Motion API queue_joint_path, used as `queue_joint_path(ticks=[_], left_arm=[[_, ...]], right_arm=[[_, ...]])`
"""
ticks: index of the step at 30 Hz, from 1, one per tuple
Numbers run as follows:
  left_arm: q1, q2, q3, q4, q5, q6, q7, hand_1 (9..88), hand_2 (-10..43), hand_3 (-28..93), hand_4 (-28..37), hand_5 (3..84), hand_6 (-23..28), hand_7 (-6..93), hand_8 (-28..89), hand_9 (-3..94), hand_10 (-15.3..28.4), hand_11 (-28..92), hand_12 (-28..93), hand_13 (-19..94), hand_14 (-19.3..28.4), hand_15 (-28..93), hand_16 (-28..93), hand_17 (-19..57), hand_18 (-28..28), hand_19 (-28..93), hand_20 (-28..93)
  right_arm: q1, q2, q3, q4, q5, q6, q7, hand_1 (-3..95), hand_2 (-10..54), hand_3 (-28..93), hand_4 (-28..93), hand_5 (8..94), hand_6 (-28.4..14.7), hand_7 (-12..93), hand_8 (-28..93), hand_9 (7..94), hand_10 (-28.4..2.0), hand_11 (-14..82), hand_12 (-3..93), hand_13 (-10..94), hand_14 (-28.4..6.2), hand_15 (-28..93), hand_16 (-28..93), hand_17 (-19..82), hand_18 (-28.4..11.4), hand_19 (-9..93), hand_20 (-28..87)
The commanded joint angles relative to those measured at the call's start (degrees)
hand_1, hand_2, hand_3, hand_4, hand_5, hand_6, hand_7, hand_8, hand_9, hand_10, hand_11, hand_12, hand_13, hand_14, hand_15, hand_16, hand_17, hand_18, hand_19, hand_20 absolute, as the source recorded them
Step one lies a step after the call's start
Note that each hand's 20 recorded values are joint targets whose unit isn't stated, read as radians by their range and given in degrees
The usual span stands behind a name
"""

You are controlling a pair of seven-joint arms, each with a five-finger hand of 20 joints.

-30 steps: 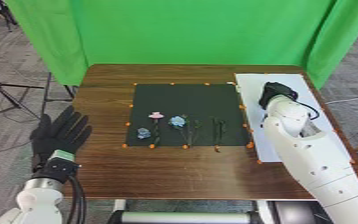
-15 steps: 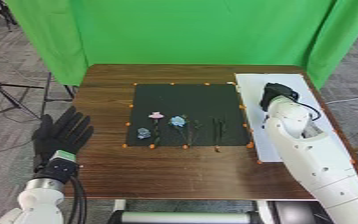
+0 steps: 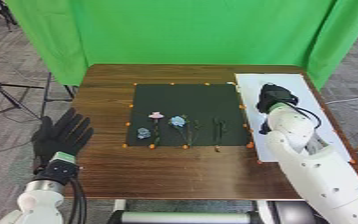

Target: Arrange flowers

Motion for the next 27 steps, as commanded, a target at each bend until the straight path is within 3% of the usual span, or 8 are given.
queue_joint_path(ticks=[1, 7, 9, 11, 16, 21, 22, 27], left_arm=[[-0.12, -0.04, -0.40, -0.11, 0.13, -0.22, -0.78, 25.8, 14.7, 72, -28.3, 37.5, 6.5, 17.4, -11, 31.7, 13.0, 21, 9, 22, 13.8, 37, -9, -5.3, 13.1, 35, 8], [-0.17, 0.09, -0.52, -0.04, 0.22, -0.23, -1.64, 25.7, 14.7, 72, -28.3, 37.5, 6.4, 17.3, -11, 31.7, 12.9, 21, 9, 22, 13.7, 37, -9, -5.3, 13.0, 35, 8], [-0.26, -0.37, -0.73, 0.05, 1.00, -0.16, -2.31, 25.7, 14.7, 72, -28.3, 37.4, 6.4, 17.3, -11, 31.7, 12.9, 21, 9, 22, 13.8, 37, -9, -5.3, 13.0, 35, 8], [-0.22, 0.32, -0.24, -0.08, 0.27, -0.20, -1.22, 25.8, 14.7, 72, -28.3, 37.4, 6.4, 17.4, -11, 31.7, 13.0, 21, 9, 22, 13.8, 37, -9, -5.3, 13.0, 35, 8], [-0.70, 0.73, 0.42, 0.20, 0.45, -0.46, -1.02, 25.8, 14.7, 72, -28.3, 37.5, 6.5, 17.4, -11, 31.9, 13.0, 21, 9, 22, 13.8, 37, -9, -5.3, 13.0, 35, 8], [-0.91, 0.20, 0.89, 0.29, 0.61, 0.15, -1.44, 25.8, 14.6, 72, -28.3, 37.5, 6.6, 17.4, -11, 31.9, 13.0, 21, 9, 22, 13.8, 36, -9, -5.3, 13.0, 35, 8], [-0.53, -0.07, -0.06, 0.32, 0.60, -0.24, -1.97, 25.8, 14.7, 72, -28.3, 37.5, 6.6, 17.4, -11, 31.9, 13.0, 21, 9, 22, 13.8, 36, -9, -5.3, 13.0, 35, 8], [-0.78, -0.13, 0.07, 0.50, 0.55, -0.18, -1.99, 25.8, 14.7, 72, -28.3, 37.5, 6.6, 17.4, -11, 31.9, 13.0, 21, 9, 22, 13.7, 36, -9, -5.3, 13.0, 35, 8]], right_arm=[[1.46, -2.31, -0.64, -8.72, 4.38, -3.00, -2.45, 60.2, -9.5, 72, -28, 73.0, -1.8, 36, 16, 83.8, -8.9, 18.5, 50.8, 74, -6.8, 58, 39, 40, -22.7, 92, 42], [2.16, -4.52, -3.64, -9.99, 10.93, -5.74, -4.61, 60.2, -9.5, 72, -28, 72.9, -1.9, 36, 16, 83.7, -9.2, 18.4, 50.5, 74, -6.9, 58, 39, 40, -22.7, 92, 41], [2.09, -6.01, -4.13, -9.47, 15.00, -6.97, -4.45, 60.2, -9.5, 72, -28, 72.8, -2.0, 36, 16, 83.7, -9.2, 18.4, 50.3, 74, -7.0, 58, 39, 40, -22.7, 92, 41], [1.73, -7.19, -4.66, -9.34, 16.01, -7.65, -4.57, 60.2, -9.5, 72, -28, 72.7, -2.1, 36, 16, 83.5, -9.5, 18.2, 50.2, 74, -7.0, 58, 38, 40, -22.7, 91, 41], [2.26, -9.66, -6.10, -9.15, 15.30, -8.76, -5.71, 60.1, -9.5, 72, -28, 72.4, -2.0, 36, 16, 83.5, -9.5, 18.0, 49.9, 74, -6.7, 58, 38, 39, -22.7, 91, 41], [2.77, -10.87, -6.64, -8.64, 16.01, -8.55, -5.42, 60.1, -9.5, 72, -28, 72.1, -1.9, 37, 15, 83.4, -9.5, 17.8, 49.7, 74, -6.7, 58, 38, 39, -22.8, 91, 40], [3.00, -11.18, -6.79, -8.39, 16.00, -8.87, -5.63, 60.0, -9.5, 72, -28, 72.1, -1.9, 37, 15, 83.4, -9.5, 17.7, 49.7, 74, -6.7, 58, 38, 39, -22.8, 91, 40], [2.98, -12.39, -8.44, -6.58, 14.39, -9.54, -7.00, 59.9, -9.5, 72, -28, 72.1, -2.0, 37, 14, 83.4, -9.5, 17.3, 49.1, 74, -6.6, 57, 38, 39, -22.8, 91, 40]])
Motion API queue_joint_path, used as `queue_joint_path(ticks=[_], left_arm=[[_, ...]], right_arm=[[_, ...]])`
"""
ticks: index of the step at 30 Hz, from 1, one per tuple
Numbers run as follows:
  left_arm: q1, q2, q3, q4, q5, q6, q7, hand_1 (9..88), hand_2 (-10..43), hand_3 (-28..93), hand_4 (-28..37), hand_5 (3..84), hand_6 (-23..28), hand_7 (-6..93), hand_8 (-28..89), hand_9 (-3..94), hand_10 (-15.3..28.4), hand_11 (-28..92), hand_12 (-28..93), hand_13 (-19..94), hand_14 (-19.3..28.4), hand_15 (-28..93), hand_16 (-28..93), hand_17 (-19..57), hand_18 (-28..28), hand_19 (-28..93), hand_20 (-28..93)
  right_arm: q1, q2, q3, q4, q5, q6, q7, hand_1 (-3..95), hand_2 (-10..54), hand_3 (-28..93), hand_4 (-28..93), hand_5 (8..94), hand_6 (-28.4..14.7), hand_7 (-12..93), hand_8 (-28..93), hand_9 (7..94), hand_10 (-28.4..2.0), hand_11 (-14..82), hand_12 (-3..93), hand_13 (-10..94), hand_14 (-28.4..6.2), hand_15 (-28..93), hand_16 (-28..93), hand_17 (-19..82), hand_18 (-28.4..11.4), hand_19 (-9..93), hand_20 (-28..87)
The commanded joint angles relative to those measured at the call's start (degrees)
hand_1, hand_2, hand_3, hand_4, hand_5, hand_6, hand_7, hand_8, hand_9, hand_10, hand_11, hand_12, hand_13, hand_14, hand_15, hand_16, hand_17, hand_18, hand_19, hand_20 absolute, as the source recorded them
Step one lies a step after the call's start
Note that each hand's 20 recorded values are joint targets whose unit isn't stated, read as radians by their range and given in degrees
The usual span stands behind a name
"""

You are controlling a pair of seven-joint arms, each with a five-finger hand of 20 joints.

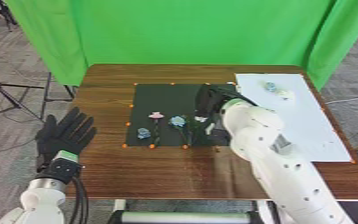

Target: Arrange flowers

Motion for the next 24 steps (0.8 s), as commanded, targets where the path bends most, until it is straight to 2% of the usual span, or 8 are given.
queue_joint_path(ticks=[1, 2, 3, 6, 12, 18, 23, 24], left_arm=[[0.24, -0.47, -0.50, 0.27, 0.27, -0.12, -0.69, 25.8, 14.7, 72, -28.3, 37.5, 6.6, 17.4, -11, 31.9, 13.1, 21, 9, 22, 13.7, 36, -9, -5.3, 13.0, 35, 8], [-0.01, -0.66, -0.59, 0.40, 0.53, -0.22, -1.16, 25.8, 14.7, 72, -28.3, 37.5, 6.6, 17.4, -11, 31.9, 13.0, 21, 9, 22, 13.7, 36, -9, -5.3, 13.0, 35, 8], [0.08, -0.60, -0.53, 0.31, 0.24, -0.09, -0.68, 25.8, 14.7, 72, -28.3, 37.5, 6.6, 17.4, -11, 31.9, 13.0, 21, 9, 22, 13.7, 36, -9, -5.3, 13.0, 35, 8], [-0.45, -0.70, -0.53, 0.54, 0.62, -0.26, -1.29, 25.8, 14.7, 72, -28.3, 37.6, 6.5, 17.5, -11, 31.9, 13.1, 21, 9, 22, 13.7, 36, -9, -5.3, 13.0, 35, 8], [-0.42, -0.50, -0.38, 0.60, 0.29, -0.23, -1.08, 25.8, 14.7, 72, -28.3, 37.5, 6.5, 17.6, -11, 31.9, 13.1, 21, 9, 22, 13.8, 36, -9, -5.3, 13.1, 35, 8], [-0.42, -0.59, -0.51, 0.56, 0.81, -0.19, -1.58, 26.1, 14.8, 72, -28.3, 37.9, 5.6, 18.1, -11, 31.8, 13.0, 21, 9, 22, 13.8, 36, -9, -5.3, 13.1, 35, 8], [-0.14, -0.66, -0.88, 0.34, 0.92, -0.05, -1.93, 26.5, 14.7, 72, -28.3, 38.2, 4.9, 18.8, -11, 31.7, 12.8, 21, 9, 22, 13.6, 37, -9, -5.3, 13.0, 35, 8], [-0.24, -0.63, -0.82, 0.37, 1.05, 0.10, -1.91, 26.6, 14.8, 72, -28.3, 38.2, 4.9, 18.8, -12, 31.7, 12.8, 21, 9, 22, 13.6, 37, -9, -5.3, 13.0, 35, 8]], right_arm=[[0.05, -2.30, -2.05, 2.26, -2.57, -1.47, -2.32, 59.9, -9.5, 73, -28, 72.1, -2.0, 37, 13, 83.4, -9.5, 17.3, 49.1, 74, -6.6, 57, 39, 39, -22.8, 91, 40], [-0.24, -2.60, -2.33, 2.45, -2.95, -1.20, -2.13, 59.8, -9.5, 73, -28, 72.0, -2.0, 37, 13, 83.4, -9.4, 17.2, 48.9, 74, -6.6, 57, 39, 39, -22.8, 91, 40], [-0.29, -2.96, -2.55, 2.73, -3.55, -1.46, -2.33, 59.9, -9.5, 72, -28, 72.1, -2.0, 37, 12, 83.4, -9.5, 16.7, 48.4, 74, -6.6, 57, 39, 39, -22.9, 91, 40], [-0.65, -3.42, -2.76, 3.09, -3.81, -1.20, -1.95, 59.9, -9.5, 72, -28, 72.1, -2.0, 37, 11, 83.2, -9.4, 16.0, 47.9, 73, -6.6, 57, 39, 39, -22.7, 91, 40], [-0.76, -3.49, -3.13, 3.49, -4.75, 0.72, -1.96, 60.0, -9.5, 72, -28, 71.7, -1.7, 36, 8, 82.5, -8.8, 15.7, 47.8, 73, -6.6, 57, 40, 39, -22.6, 91, 40], [-1.04, -3.54, -2.91, 3.32, -5.32, 0.16, -2.04, 60.6, -9.5, 72, -28, 69.9, -1.0, 24, 0, 81.6, -8.8, 15.7, 47.4, 72, -6.2, 57, 41, 38, -22.7, 90, 40], [-1.27, -3.51, -2.71, 3.31, -5.41, -0.19, -1.56, 60.6, -9.5, 72, -28, 66.9, -0.1, 18, -4, 81.3, -8.8, 15.6, 47.4, 72, -5.9, 57, 42, 38, -22.7, 90, 40], [-1.26, -3.49, -2.63, 3.25, -5.23, -0.34, -1.45, 60.4, -9.5, 72, -28, 66.2, 0.1, 18, -8, 81.1, -8.7, 15.6, 47.2, 72, -5.9, 57, 42, 38, -22.8, 90, 40]])
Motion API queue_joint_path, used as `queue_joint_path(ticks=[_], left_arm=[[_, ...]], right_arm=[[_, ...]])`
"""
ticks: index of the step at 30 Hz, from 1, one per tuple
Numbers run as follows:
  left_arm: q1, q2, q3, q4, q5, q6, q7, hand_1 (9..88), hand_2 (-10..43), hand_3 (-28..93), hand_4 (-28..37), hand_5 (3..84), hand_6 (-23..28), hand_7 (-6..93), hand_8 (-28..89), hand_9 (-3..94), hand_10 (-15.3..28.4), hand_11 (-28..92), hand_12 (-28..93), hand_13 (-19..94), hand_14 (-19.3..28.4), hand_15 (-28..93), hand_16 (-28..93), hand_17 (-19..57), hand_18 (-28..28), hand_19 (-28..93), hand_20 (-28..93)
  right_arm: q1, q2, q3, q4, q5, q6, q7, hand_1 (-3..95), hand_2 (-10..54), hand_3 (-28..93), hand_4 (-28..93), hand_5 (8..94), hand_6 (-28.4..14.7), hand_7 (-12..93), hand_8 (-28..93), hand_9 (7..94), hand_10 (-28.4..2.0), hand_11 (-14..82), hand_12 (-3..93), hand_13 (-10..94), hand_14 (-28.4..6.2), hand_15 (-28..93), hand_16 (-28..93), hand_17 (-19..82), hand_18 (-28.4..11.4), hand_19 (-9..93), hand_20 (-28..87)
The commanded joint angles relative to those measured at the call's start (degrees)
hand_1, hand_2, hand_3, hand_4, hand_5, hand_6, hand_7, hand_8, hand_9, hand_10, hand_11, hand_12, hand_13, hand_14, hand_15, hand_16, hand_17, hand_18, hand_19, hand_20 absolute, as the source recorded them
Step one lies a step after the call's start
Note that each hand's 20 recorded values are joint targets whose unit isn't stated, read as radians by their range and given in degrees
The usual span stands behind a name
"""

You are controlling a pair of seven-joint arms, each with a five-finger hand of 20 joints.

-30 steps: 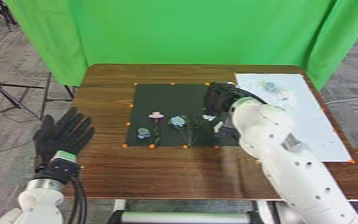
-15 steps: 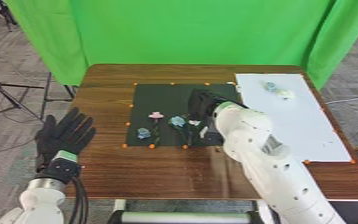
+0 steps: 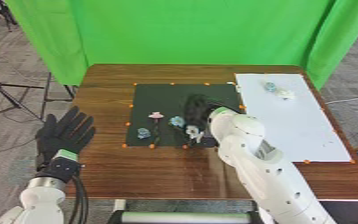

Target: Arrange flowers

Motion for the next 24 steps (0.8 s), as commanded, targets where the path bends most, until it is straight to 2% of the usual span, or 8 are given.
queue_joint_path(ticks=[1, 7, 11, 14, 15, 17, 22, 24], left_arm=[[0.40, -0.46, -0.68, -0.13, 0.92, 0.05, -1.24, 26.6, 14.8, 72, -28.3, 38.2, 4.9, 18.8, -12, 31.6, 12.8, 21, 9, 22, 13.5, 37, -9, -5.3, 13.0, 35, 8], [0.60, -0.42, -0.52, -0.37, 0.26, 0.20, -0.96, 26.6, 14.6, 72, -28.3, 37.8, 5.7, 18.1, -11, 31.4, 12.7, 21, 9, 22, 13.6, 37, -9, -5.3, 13.0, 35, 8], [0.63, -0.77, -0.62, -0.31, 0.58, -0.18, -0.97, 26.4, 14.6, 72, -28.3, 37.7, 5.8, 18.0, -11, 31.3, 12.8, 21, 9, 22, 13.6, 37, -9, -5.3, 13.0, 35, 8], [1.29, -0.37, -0.62, -0.67, 0.16, -0.09, 0.58, 26.4, 14.6, 72, -28.3, 37.7, 6.0, 18.1, -11, 31.2, 12.8, 21, 9, 22, 13.6, 36, -9, -5.3, 13.0, 35, 8], [1.48, -0.15, -0.51, -0.69, 0.05, -0.19, 1.35, 26.3, 14.6, 72, -28.3, 37.6, 6.0, 18.1, -11, 31.2, 12.8, 21, 9, 22, 13.6, 37, -9, -5.3, 13.0, 35, 8], [1.97, -0.26, -0.75, -0.71, 0.40, -0.77, 1.65, 26.3, 14.6, 72, -28.3, 37.6, 6.0, 18.1, -11, 31.2, 12.8, 21, 9, 22, 13.6, 37, -9, -5.3, 13.0, 35, 8], [2.77, -0.43, -1.07, -1.08, 0.31, -0.85, 2.04, 26.2, 14.4, 72, -28.3, 37.4, 6.1, 18.1, -11, 31.1, 12.8, 21, 9, 22, 13.7, 36, -9, -5.3, 13.1, 35, 8], [2.43, -0.38, -0.77, -0.85, 0.35, -1.37, 1.92, 26.2, 14.4, 72, -28.3, 37.3, 6.0, 18.1, -11, 31.0, 12.8, 21, 9, 22, 13.7, 36, -9, -5.4, 13.1, 35, 8]], right_arm=[[-0.66, -0.36, 0.48, -0.29, -0.67, -0.40, 0.35, 60.2, -9.5, 72, -28, 65.6, 0.1, 18, -11, 81.0, -8.8, 15.7, 47.0, 72, -6.0, 57, 42, 38, -22.8, 90, 40], [-1.34, 0.02, 2.58, -1.84, -0.04, 0.79, 0.77, 56.7, -9.5, 72, -28, 62.4, -1.7, 17, -12, 79.7, -9.4, 15.6, 46.5, 71, -6.9, 58, 40, 38, -23.0, 90, 40], [-2.54, 2.85, 5.68, -4.20, -3.09, 6.15, 0.51, 53.3, -9.5, 72, -28, 61.3, -2.5, 17, -12, 78.4, -10.1, 15.9, 45.7, 70, -8.7, 61, 37, 38, -23.0, 90, 39], [-2.16, 5.90, 8.21, -3.16, -5.33, 9.94, 1.76, 50.8, -9.5, 72, -28, 61.2, -3.0, 16, -11, 76.5, -10.7, 18.0, 42.0, 70, -9.6, 63, 31, 37, -22.9, 90, 39], [-1.64, 6.86, 9.30, -2.12, -3.94, 11.11, 1.83, 48.0, -9.5, 75, -28, 61.1, -3.1, 16, -11, 74.9, -11.8, 20.8, 36.7, 70, -9.8, 63, 30, 37, -22.9, 90, 39], [-0.15, 8.81, 10.90, 0.67, -2.40, 12.13, 2.64, 41.5, -8.8, 79, -26, 59.7, -3.8, 14, -11, 69.2, -14.6, 20.3, 21.3, 69, -10.7, 58, 26, 37, -22.6, 89, 38], [2.26, 12.77, 13.12, 5.40, -2.98, 14.66, 8.92, 40.3, -9.4, 81, -27, 53.0, -4.6, 14, -11, 52.5, -15.8, 10.5, 14.3, 65, -12.1, 57, 21, 37, -22.7, 89, 36], [2.80, 13.98, 14.21, 5.96, -2.54, 14.07, 10.93, 40.0, -9.5, 82, -27, 48.8, -6.3, 13, -11, 47.3, -16.7, 9.3, 12.9, 65, -12.7, 66, 22, 37, -22.9, 90, 35]])
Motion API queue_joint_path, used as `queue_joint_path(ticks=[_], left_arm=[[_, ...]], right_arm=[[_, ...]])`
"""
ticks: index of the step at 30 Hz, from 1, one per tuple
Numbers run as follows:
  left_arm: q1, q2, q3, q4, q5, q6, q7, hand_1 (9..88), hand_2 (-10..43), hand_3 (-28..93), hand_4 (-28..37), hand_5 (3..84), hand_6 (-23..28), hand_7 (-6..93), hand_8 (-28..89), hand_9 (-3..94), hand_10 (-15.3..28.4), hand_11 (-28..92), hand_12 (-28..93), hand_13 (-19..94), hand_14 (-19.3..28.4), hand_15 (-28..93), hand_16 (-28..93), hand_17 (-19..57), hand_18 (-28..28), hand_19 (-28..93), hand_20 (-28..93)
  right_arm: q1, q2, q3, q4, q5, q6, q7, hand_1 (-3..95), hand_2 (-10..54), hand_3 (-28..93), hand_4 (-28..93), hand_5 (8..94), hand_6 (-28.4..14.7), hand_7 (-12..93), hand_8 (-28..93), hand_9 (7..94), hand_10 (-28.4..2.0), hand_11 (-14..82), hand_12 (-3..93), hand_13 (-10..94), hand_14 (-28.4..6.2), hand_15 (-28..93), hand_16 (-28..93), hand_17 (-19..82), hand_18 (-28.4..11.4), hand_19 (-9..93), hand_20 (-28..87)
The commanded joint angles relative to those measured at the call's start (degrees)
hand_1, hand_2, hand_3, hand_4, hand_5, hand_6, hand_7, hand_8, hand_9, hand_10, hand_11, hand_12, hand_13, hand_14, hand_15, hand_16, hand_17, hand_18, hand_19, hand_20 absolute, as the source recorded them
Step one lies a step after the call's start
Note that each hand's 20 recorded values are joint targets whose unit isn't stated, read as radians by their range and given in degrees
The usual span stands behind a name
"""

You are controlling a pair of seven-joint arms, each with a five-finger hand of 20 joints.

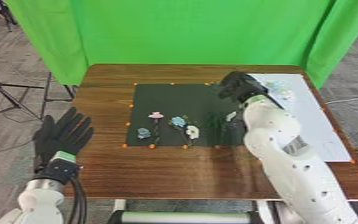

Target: Arrange flowers

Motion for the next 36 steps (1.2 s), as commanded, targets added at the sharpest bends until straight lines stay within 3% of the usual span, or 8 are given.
queue_joint_path(ticks=[1, 5, 12, 15, 24, 27, 30, 36], left_arm=[[1.25, -0.23, -0.16, -0.50, 0.06, -1.28, 0.32, 26.2, 14.4, 72, -28.3, 37.3, 6.0, 18.1, -11, 31.1, 12.8, 21, 9, 22, 13.7, 36, -9, -5.4, 13.1, 35, 8], [2.14, -0.33, 0.37, -0.77, -1.35, -0.44, 1.39, 26.3, 14.4, 72, -28.3, 37.2, 6.0, 18.1, -11, 31.0, 12.8, 21, 9, 22, 13.7, 36, -9, -5.4, 13.1, 34, 8], [-0.11, 0.09, 1.01, -0.23, -0.22, -2.12, 0.68, 26.3, 14.4, 71, -28.3, 37.2, 5.9, 18.1, -11, 31.0, 12.8, 21, 9, 22, 13.8, 36, -9, -5.5, 13.2, 34, 8], [-1.82, 0.15, 2.02, 0.04, -0.37, -1.30, 0.33, 26.3, 14.4, 71, -28.3, 37.3, 6.0, 18.0, -11, 31.1, 12.8, 21, 9, 22, 13.9, 36, -9, -5.5, 13.2, 34, 8], [-4.69, -0.36, 3.09, 0.59, 1.85, -1.42, -3.11, 26.2, 14.3, 72, -28.3, 37.5, 6.2, 17.9, -11, 31.2, 12.9, 21, 10, 22, 14.0, 36, -9, -5.5, 13.5, 34, 8], [-4.47, -1.01, 2.94, 0.95, 2.15, -2.10, -3.74, 26.1, 14.4, 72, -28.3, 37.6, 6.4, 17.9, -11, 31.3, 13.0, 21, 10, 22, 14.1, 36, -9, -5.5, 13.6, 34, 8], [-5.43, -1.01, 4.24, 1.43, 0.50, -2.86, -3.16, 26.1, 14.4, 71, -28.3, 37.5, 6.3, 17.9, -11, 31.3, 13.0, 21, 10, 22, 14.1, 36, -9, -5.6, 13.7, 34, 8], [-5.16, -0.65, 4.16, 1.50, 0.81, -3.36, -2.74, 26.2, 14.5, 71, -28.3, 37.5, 6.3, 17.8, -11, 31.4, 13.0, 21, 10, 22, 14.1, 36, -9, -5.6, 13.6, 35, 8]], right_arm=[[3.78, 8.25, 5.15, 6.07, -0.33, 0.58, 8.74, 40.0, -9.5, 82, -27, 47.2, -7.0, 13, -11, 44.7, -17.1, 8.7, 12.0, 65, -13.0, 68, 22, 37, -23.0, 91, 34], [6.51, 9.28, 4.86, 9.28, 0.21, -0.70, 9.35, 41.2, -9.5, 82, -28, 44.0, -8.3, 11, -10, 39.0, -17.7, 9.5, 10.5, 63, -13.6, 72, 22, 37, -23.3, 92, 33], [10.40, 10.44, 1.54, 16.17, 2.34, -4.10, 9.03, 40.8, -9.5, 82, -28, 41.4, -8.4, 10, -10, 35.9, -17.2, 9.7, 9.6, 62, -14.2, 73, 21, 37, -23.7, 92, 33], [12.94, 10.12, -0.93, 19.48, 1.55, -8.01, 8.86, 40.5, -9.5, 81, -28, 40.0, -8.4, 10, -10, 35.0, -17.0, 9.8, 9.3, 61, -14.4, 72, 20, 36, -23.7, 91, 32], [13.27, 8.98, -3.05, 23.52, 0.97, -8.97, 9.76, 44.4, -9.5, 82, -28, 39.8, -7.5, 11, -10, 32.6, -16.7, 11.6, 8.3, 60, -14.6, 73, 19, 36, -24.1, 91, 31], [11.57, 9.03, -4.11, 24.55, -1.03, -6.38, 8.64, 49.2, -9.5, 79, -28, 49.0, -5.1, 14, -12, 45.6, -15.0, 12.1, 9.5, 61, -12.2, 68, 24, 36, -23.7, 91, 32], [9.97, 8.94, -4.19, 24.91, -1.32, -5.79, 8.65, 55.1, -9.5, 74, -28, 59.6, -2.1, 17, -13, 60.3, -12.3, 13.5, 12.7, 65, -8.2, 56, 30, 36, -23.0, 90, 34], [8.22, 9.02, -4.47, 24.39, -3.17, -3.00, 8.95, 61.2, -9.5, 72, -28, 74.1, -0.6, 27, 2, 84.1, -8.4, 9.8, 38.9, 72, -5.2, 46, 39, 37, -21.4, 87, 36]])
